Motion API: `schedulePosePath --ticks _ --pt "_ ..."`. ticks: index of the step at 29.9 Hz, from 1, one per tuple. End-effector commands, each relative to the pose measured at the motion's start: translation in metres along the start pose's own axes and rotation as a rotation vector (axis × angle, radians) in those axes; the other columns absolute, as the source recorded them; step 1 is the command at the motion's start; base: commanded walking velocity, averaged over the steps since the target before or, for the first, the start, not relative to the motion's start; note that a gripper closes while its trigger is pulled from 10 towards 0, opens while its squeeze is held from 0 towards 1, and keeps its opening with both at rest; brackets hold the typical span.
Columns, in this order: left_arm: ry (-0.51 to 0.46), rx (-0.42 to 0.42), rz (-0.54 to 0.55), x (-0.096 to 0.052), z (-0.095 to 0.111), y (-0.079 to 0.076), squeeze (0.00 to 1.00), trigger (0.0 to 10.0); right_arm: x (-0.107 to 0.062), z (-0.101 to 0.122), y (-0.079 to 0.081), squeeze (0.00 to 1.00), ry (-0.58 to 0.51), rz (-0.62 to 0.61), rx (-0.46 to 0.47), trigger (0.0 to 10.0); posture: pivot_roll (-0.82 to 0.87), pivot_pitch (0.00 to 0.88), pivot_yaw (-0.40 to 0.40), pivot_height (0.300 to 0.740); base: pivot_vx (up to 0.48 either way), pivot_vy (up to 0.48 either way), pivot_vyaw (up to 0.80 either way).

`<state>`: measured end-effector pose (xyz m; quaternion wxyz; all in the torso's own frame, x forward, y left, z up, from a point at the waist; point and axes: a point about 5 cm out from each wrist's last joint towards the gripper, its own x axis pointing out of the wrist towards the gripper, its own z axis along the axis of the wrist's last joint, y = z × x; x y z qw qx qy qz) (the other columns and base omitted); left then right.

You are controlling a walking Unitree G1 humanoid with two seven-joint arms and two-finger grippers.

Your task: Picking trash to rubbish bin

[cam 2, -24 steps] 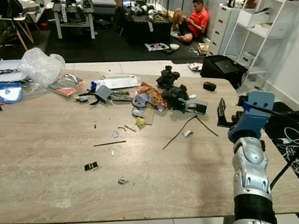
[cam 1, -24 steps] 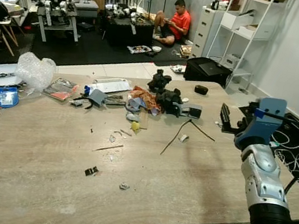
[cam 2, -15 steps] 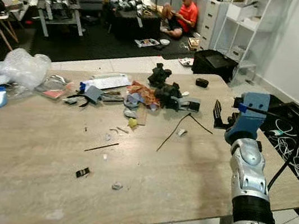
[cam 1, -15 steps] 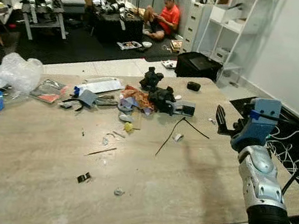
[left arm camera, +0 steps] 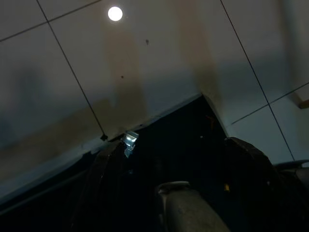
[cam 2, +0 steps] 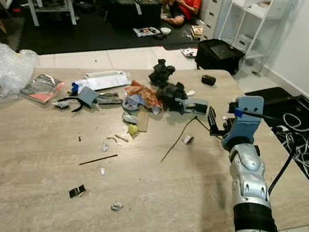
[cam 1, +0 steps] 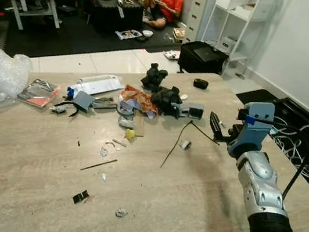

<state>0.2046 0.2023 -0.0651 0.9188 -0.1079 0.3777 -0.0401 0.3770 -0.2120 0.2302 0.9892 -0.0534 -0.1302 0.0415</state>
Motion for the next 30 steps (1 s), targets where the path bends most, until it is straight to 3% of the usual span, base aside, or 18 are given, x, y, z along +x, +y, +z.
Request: schedulePosePath --ticks 1,7,10,20,21,23,24,30 --pt "0.021 -0.014 0.016 -0.003 -0.009 0.003 0.0 10.0 -0.003 -0.004 0.004 0.0 0.015 0.018 -0.002 10.0 -0.14 0.114 0.047 0.74 0.0 0.0 0.0" --pt "0.022 -0.008 0.023 -0.004 -0.008 0.005 0.0 10.0 -0.004 -0.013 0.016 0.0 0.057 0.07 0.031 10.0 -0.14 0.121 0.054 0.74 0.0 0.0 0.0" --pt "0.026 -0.005 0.024 -0.004 -0.01 0.005 0.0 10.0 -0.003 -0.019 0.03 0.0 0.065 0.133 0.077 10.0 -0.14 0.135 0.058 0.74 0.0 0.0 0.0" --pt "0.001 0.031 0.062 -0.01 -0.014 0.014 0.0 10.0 0.014 -0.018 0.064 0.0 0.052 0.291 0.237 10.0 -0.09 0.211 0.057 0.74 0.0 0.0 0.0" --pt "-0.003 0.029 0.076 -0.014 -0.017 0.018 0.0 10.0 0.017 -0.015 0.066 0.56 0.034 0.302 0.258 10.0 -0.07 0.231 0.053 0.74 0.0 0.0 0.0" --pt "-0.004 0.028 0.081 -0.015 -0.019 0.02 0.0 10.0 0.018 -0.014 0.067 0.56 0.026 0.301 0.262 10.0 -0.07 0.231 0.053 0.74 0.0 0.0 0.0" --pt "-0.002 0.027 0.088 -0.017 -0.022 0.022 0.0 10.0 0.02 -0.011 0.067 1.0 0.013 0.302 0.275 10.0 -0.05 0.244 0.05 0.74 0.0 0.0 0.0" --pt "0.015 0.015 0.128 -0.031 -0.043 0.032 0.0 10.0 0.038 0.015 0.068 1.0 -0.072 0.356 0.332 10.0 -0.01 0.288 0.035 0.74 0.0 0.0 0.0"
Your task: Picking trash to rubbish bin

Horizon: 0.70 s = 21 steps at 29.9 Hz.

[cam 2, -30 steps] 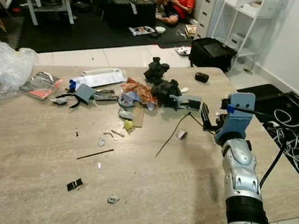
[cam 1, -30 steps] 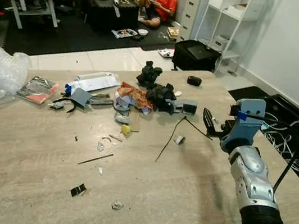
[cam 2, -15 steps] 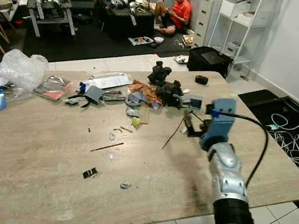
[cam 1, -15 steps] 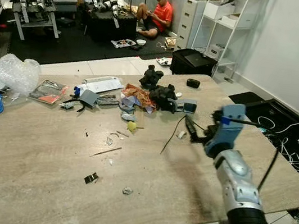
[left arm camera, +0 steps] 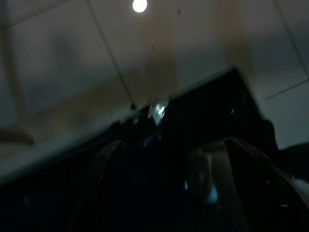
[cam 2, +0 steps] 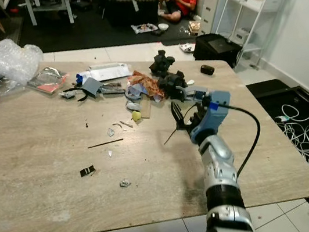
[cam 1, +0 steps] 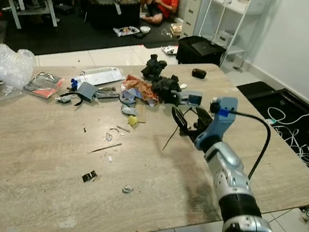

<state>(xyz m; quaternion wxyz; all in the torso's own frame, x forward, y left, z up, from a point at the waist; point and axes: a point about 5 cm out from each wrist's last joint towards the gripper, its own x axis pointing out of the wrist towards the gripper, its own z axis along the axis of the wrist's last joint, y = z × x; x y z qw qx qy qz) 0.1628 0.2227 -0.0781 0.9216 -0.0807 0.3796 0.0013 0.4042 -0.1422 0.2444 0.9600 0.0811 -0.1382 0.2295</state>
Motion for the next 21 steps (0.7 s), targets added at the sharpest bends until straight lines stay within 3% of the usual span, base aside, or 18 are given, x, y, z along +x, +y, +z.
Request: schedulePosePath --ticks 1,8,9,10,11,15,21 --pt "0.023 -0.004 0.034 -0.008 -0.01 0.01 0.0 10.0 0.004 0.003 0.003 1.0 -0.02 0.021 0.017 10.0 -0.01 0.288 0.035 0.74 0.0 0.0 0.0" --pt "0.0 -0.014 0.051 -0.014 -0.018 0.014 0.0 10.0 0.015 0.01 0.016 1.0 -0.028 0.106 0.026 10.0 0.03 0.339 0.012 0.74 0.0 0.0 0.0" --pt "-0.018 -0.016 0.055 -0.016 -0.018 0.015 0.0 10.0 0.02 0.009 0.023 0.36 -0.007 0.124 0.015 10.0 0.04 0.363 0.004 0.74 0.0 0.0 0.0" --pt "-0.018 -0.016 0.055 -0.016 -0.018 0.015 0.0 10.0 0.02 0.009 0.023 0.36 -0.007 0.124 0.015 10.0 0.04 0.363 0.004 0.74 0.0 0.0 0.0" --pt "-0.034 -0.017 0.058 -0.018 -0.019 0.016 0.0 10.0 0.023 0.008 0.027 0.0 0.012 0.129 -0.007 10.0 0.05 0.383 -0.001 0.74 0.0 0.0 0.0" --pt "-0.047 -0.014 0.062 -0.019 -0.019 0.017 0.0 10.0 0.025 0.007 0.028 0.0 0.022 0.125 -0.026 10.0 0.05 0.387 -0.002 0.74 0.0 0.0 0.0" --pt "-0.147 0.0 0.1 -0.027 -0.011 0.028 0.0 10.0 0.032 0.014 0.031 0.0 0.03 0.096 -0.102 10.0 0.06 0.462 -0.011 0.74 0.0 0.0 0.0"
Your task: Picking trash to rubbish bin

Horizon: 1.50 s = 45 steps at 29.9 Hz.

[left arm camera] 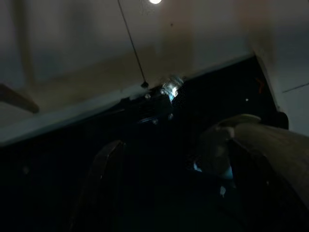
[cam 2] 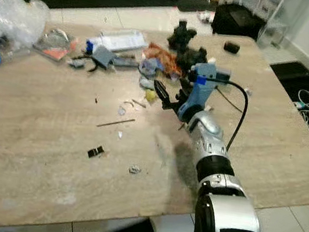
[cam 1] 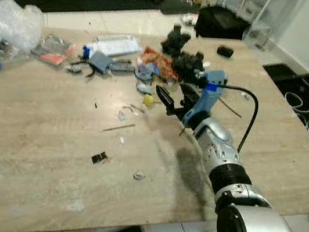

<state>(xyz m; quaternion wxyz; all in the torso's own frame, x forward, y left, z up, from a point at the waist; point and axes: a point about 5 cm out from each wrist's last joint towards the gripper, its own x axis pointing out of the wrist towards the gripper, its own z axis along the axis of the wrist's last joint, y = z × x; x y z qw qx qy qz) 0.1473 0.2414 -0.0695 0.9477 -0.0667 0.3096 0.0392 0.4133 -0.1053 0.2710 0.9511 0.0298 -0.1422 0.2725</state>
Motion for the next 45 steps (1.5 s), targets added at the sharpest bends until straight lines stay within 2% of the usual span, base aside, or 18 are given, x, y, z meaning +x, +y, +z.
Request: schedulePosePath --ticks 1,5,10,26,31,33,35,36,37,38,39,45 --pt "-0.004 0.003 0.037 -0.009 -0.005 0.012 0.0 10.0 0.001 -0.001 0.0 0.0 0.012 -0.013 -0.02 10.0 0.06 0.462 -0.011 0.74 0.0 0.0 0.0" --pt "-0.069 0.025 0.062 -0.013 0.004 0.023 0.0 10.0 0.003 0.005 -0.003 0.0 -0.006 -0.034 -0.012 10.0 0.08 0.503 -0.013 0.74 0.0 0.0 0.0" --pt "-0.111 0.037 0.067 -0.017 0.009 0.026 0.0 10.0 0.004 0.004 -0.001 0.0 0.003 -0.024 -0.009 10.0 0.09 0.519 -0.018 0.74 0.0 0.0 0.0" --pt "-0.159 0.041 0.06 -0.027 0.007 0.017 0.0 10.0 0.017 0.016 0.016 0.0 -0.034 0.048 0.008 10.0 0.09 0.549 -0.037 0.74 0.0 0.0 0.0" --pt "-0.164 0.043 0.053 -0.029 0.006 0.014 0.0 10.0 0.021 0.015 0.022 0.0 -0.007 0.045 -0.003 10.0 0.09 0.558 -0.043 0.74 0.0 0.0 0.0" --pt "-0.166 0.044 0.05 -0.03 0.005 0.012 0.0 10.0 0.023 0.012 0.025 0.0 0.026 0.043 -0.039 10.0 0.09 0.561 -0.045 0.74 0.0 0.0 0.0" --pt "-0.165 0.044 0.049 -0.031 0.005 0.012 0.0 10.0 0.025 0.011 0.028 0.0 0.043 0.039 -0.052 9.6 0.1 0.565 -0.047 0.74 0.0 0.0 0.0" --pt "-0.165 0.044 0.049 -0.032 0.004 0.011 0.0 10.0 0.027 0.012 0.03 0.0 0.059 0.031 -0.076 3.3 0.09 0.569 -0.048 0.74 0.0 0.0 0.0" --pt "-0.165 0.044 0.049 -0.032 0.004 0.011 0.0 10.0 0.027 0.012 0.03 0.0 0.059 0.031 -0.076 3.3 0.09 0.569 -0.048 0.74 0.0 0.0 0.0" --pt "-0.165 0.044 0.049 -0.032 0.004 0.011 0.0 10.0 0.028 0.012 0.032 0.0 0.062 0.03 -0.081 2.4 0.09 0.569 -0.048 0.74 0.0 0.0 0.0" --pt "-0.164 0.044 0.048 -0.033 0.003 0.01 0.0 10.0 0.029 0.014 0.032 0.0 0.067 0.025 -0.091 0.0 0.09 0.571 -0.051 0.74 0.0 0.0 0.0" --pt "-0.164 0.04 0.044 -0.032 0.004 0.007 0.0 10.0 0.034 0.024 0.031 0.0 0.063 -0.009 -0.093 0.0 0.08 0.571 -0.059 0.74 0.0 0.0 0.0"
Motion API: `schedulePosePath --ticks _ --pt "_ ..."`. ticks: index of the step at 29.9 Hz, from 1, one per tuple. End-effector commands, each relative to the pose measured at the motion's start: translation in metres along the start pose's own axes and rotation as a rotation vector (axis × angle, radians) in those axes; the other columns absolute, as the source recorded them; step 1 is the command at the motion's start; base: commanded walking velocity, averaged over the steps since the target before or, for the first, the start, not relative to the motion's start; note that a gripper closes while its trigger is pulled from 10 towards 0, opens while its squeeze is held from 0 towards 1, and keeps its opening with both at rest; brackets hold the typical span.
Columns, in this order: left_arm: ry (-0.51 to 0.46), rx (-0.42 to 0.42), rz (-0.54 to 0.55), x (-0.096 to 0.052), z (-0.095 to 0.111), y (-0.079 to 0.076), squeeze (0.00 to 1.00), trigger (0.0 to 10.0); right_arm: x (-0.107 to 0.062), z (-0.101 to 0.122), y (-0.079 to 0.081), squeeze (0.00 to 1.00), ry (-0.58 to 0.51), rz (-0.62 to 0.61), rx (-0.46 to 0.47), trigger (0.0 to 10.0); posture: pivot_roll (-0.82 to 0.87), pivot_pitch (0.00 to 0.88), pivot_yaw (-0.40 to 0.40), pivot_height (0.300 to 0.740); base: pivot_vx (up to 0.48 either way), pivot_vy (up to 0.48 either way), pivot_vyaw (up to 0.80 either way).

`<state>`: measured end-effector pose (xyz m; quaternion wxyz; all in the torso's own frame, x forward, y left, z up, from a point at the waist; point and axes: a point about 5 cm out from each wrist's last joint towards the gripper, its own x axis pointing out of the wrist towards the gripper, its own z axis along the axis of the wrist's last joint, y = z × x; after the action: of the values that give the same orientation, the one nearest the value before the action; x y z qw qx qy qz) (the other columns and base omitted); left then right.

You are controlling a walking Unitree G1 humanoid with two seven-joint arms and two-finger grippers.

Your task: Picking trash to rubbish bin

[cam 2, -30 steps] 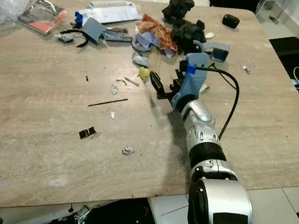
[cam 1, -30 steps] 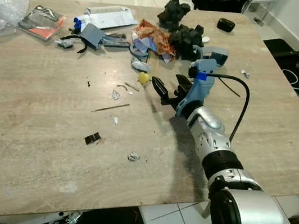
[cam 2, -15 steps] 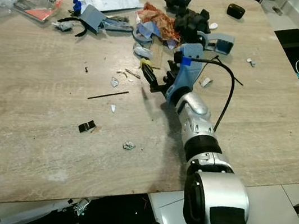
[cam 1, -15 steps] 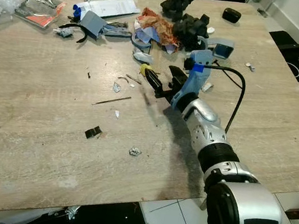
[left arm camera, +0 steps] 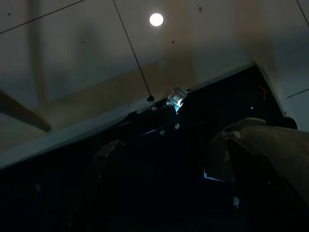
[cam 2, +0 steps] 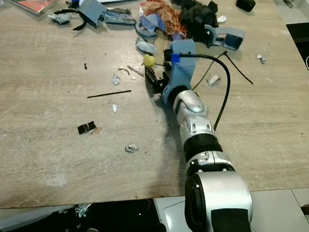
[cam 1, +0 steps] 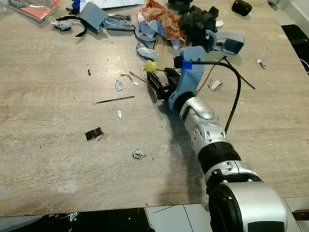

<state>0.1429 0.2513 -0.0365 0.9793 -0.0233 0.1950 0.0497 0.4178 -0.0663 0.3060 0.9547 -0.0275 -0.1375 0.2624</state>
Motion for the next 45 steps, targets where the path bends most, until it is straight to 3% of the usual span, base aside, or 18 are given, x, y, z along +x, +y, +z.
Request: schedulePosePath --ticks 1,8,14,19,20,21,27,31,33,38,39,43,45 --pt "0.076 -0.029 0.014 -0.013 -0.018 -0.002 0.0 10.0 0.001 -0.001 0.0 0.0 0.019 -0.004 0.023 0.0 0.08 0.57 -0.06 0.74 0.0 0.0 0.0" --pt "0.067 -0.034 0.012 -0.009 -0.015 -0.006 0.0 10.0 0.001 0.001 -0.002 0.0 0.013 -0.011 0.033 0.0 0.08 0.556 -0.065 0.74 0.0 0.0 0.0" --pt "0.064 -0.039 0.015 -0.003 -0.012 -0.006 0.0 10.0 -0.004 0.001 -0.012 0.0 -0.02 -0.031 0.098 0.0 0.08 0.525 -0.066 0.74 0.0 0.0 0.0" --pt "0.06 -0.045 0.012 0.006 -0.008 -0.008 0.0 10.0 -0.009 0.005 -0.021 0.0 -0.1 -0.012 0.22 0.0 0.07 0.494 -0.065 0.74 0.0 0.0 0.0" --pt "0.05 -0.049 0.004 0.014 -0.003 -0.011 0.0 10.0 -0.013 0.009 -0.027 0.0 -0.174 0.026 0.311 0.0 0.06 0.452 -0.064 0.74 0.0 0.0 0.0" --pt "0.05 -0.049 0.004 0.014 -0.003 -0.011 0.0 10.0 -0.013 0.009 -0.027 0.0 -0.174 0.026 0.311 0.0 0.06 0.452 -0.064 0.74 0.0 0.0 0.0" --pt "0.026 -0.064 -0.042 0.041 0.014 -0.024 0.0 10.0 -0.035 0.017 -0.037 0.0 -0.39 0.235 0.525 0.0 0.02 0.351 -0.048 0.74 0.0 0.0 0.0" --pt "0.019 -0.071 -0.068 0.049 0.019 -0.031 0.0 10.0 -0.049 0.014 -0.038 0.0 -0.444 0.315 0.581 0.0 0.01 0.332 -0.043 0.74 0.0 0.0 0.0" --pt "0.01 -0.094 -0.069 0.059 0.028 -0.032 0.0 10.0 -0.063 0.009 -0.033 0.0 -0.48 0.401 0.657 0.0 -0.01 0.281 -0.034 0.74 0.0 0.0 0.0" --pt "-0.021 -0.137 -0.044 0.072 0.043 -0.028 0.0 10.0 -0.082 -0.004 -0.014 0.0 -0.471 0.54 0.698 0.0 -0.01 0.243 -0.023 0.74 0.0 0.0 0.0" --pt "-0.026 -0.147 -0.027 0.077 0.051 -0.023 0.0 10.0 -0.089 -0.011 0.001 0.0 -0.453 0.614 0.708 0.0 -0.02 0.212 -0.013 0.74 0.0 0.0 0.0" --pt "-0.024 -0.147 -0.013 0.081 0.056 -0.018 0.0 10.0 -0.096 -0.018 0.014 0.0 -0.437 0.673 0.722 0.0 -0.03 0.185 -0.003 0.74 0.0 0.0 0.0" --pt "-0.017 -0.151 0.005 0.085 0.061 -0.012 0.0 10.0 -0.106 -0.023 0.03 0.0 -0.418 0.744 0.765 0.0 -0.04 0.166 0.01 0.74 0.0 0.0 0.0"
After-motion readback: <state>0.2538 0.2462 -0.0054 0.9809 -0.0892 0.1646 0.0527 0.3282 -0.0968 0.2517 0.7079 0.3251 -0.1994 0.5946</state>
